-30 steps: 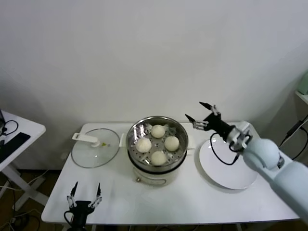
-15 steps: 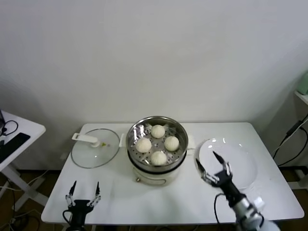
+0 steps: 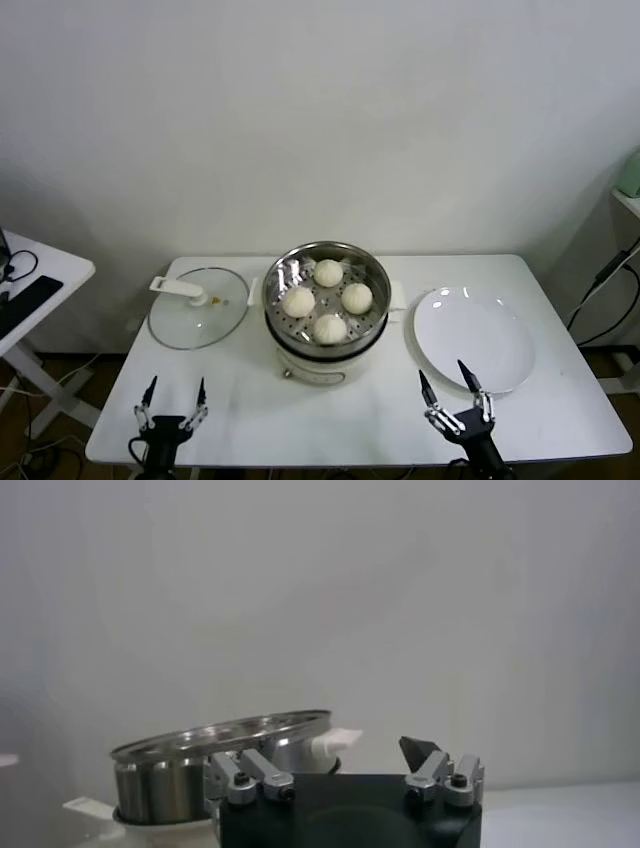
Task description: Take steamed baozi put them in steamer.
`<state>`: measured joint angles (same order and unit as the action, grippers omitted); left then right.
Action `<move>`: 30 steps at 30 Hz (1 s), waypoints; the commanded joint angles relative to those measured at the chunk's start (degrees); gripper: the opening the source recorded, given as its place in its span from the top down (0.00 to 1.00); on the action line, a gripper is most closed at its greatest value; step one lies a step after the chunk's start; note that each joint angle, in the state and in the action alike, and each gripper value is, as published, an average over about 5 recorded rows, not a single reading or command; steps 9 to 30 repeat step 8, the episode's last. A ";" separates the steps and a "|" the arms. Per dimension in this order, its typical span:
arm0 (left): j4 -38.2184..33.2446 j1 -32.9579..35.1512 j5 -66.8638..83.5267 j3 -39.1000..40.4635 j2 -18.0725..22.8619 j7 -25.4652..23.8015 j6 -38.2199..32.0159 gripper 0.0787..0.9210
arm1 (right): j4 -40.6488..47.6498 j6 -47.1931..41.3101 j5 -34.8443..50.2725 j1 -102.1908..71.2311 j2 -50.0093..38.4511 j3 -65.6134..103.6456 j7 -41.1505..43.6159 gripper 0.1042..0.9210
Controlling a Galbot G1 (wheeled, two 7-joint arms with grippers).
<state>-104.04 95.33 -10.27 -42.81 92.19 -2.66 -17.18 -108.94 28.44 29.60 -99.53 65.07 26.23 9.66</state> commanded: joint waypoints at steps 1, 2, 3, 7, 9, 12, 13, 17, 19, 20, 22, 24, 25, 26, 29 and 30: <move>-0.34 0.27 -0.06 0.09 0.54 -0.02 -0.01 0.12 | 0.48 4.02 -1.31 -3.12 4.49 0.80 0.52 0.12; -0.45 0.35 -0.06 0.11 0.56 -0.02 -0.01 0.12 | 0.61 4.04 -1.34 -3.00 4.57 0.76 0.50 0.12; -0.57 0.44 -0.05 0.14 0.57 -0.03 -0.01 0.12 | 0.67 4.05 -1.33 -2.90 4.66 0.73 0.47 0.12; -0.80 0.62 -0.05 0.20 0.56 -0.08 -0.01 0.12 | 0.62 4.11 -1.29 -2.77 4.88 0.66 0.44 0.12; -0.81 0.62 -0.05 0.20 0.56 -0.08 -0.01 0.12 | 0.59 4.11 -1.29 -2.76 4.91 0.66 0.44 0.12; -0.81 0.62 -0.05 0.20 0.56 -0.08 -0.01 0.12 | 0.59 4.11 -1.29 -2.76 4.91 0.66 0.44 0.12; -0.81 0.62 -0.05 0.20 0.56 -0.08 -0.01 0.12 | 0.59 4.11 -1.29 -2.76 4.91 0.66 0.44 0.12; -0.81 0.62 -0.05 0.20 0.56 -0.08 -0.01 0.12 | 0.59 4.11 -1.29 -2.76 4.91 0.66 0.44 0.12; -0.81 0.62 -0.05 0.20 0.56 -0.08 -0.01 0.12 | 0.59 4.11 -1.29 -2.76 4.91 0.66 0.44 0.12; -0.81 0.62 -0.05 0.20 0.56 -0.08 -0.01 0.12 | 0.59 4.11 -1.29 -2.76 4.91 0.66 0.44 0.12; -0.81 0.62 -0.05 0.20 0.56 -0.08 -0.01 0.12 | 0.59 4.11 -1.29 -2.76 4.91 0.66 0.44 0.12; -0.81 0.62 -0.05 0.20 0.56 -0.08 -0.01 0.12 | 0.59 4.11 -1.29 -2.76 4.91 0.66 0.44 0.12; -0.81 0.62 -0.05 0.20 0.56 -0.08 -0.01 0.12 | 0.59 4.11 -1.29 -2.76 4.91 0.66 0.44 0.12; -0.81 0.62 -0.05 0.20 0.56 -0.08 -0.01 0.12 | 0.59 4.11 -1.29 -2.76 4.91 0.66 0.44 0.12; -0.81 0.62 -0.05 0.20 0.56 -0.08 -0.01 0.12 | 0.59 4.11 -1.29 -2.76 4.91 0.66 0.44 0.12; -0.81 0.62 -0.05 0.20 0.56 -0.08 -0.01 0.12 | 0.59 4.11 -1.29 -2.76 4.91 0.66 0.44 0.12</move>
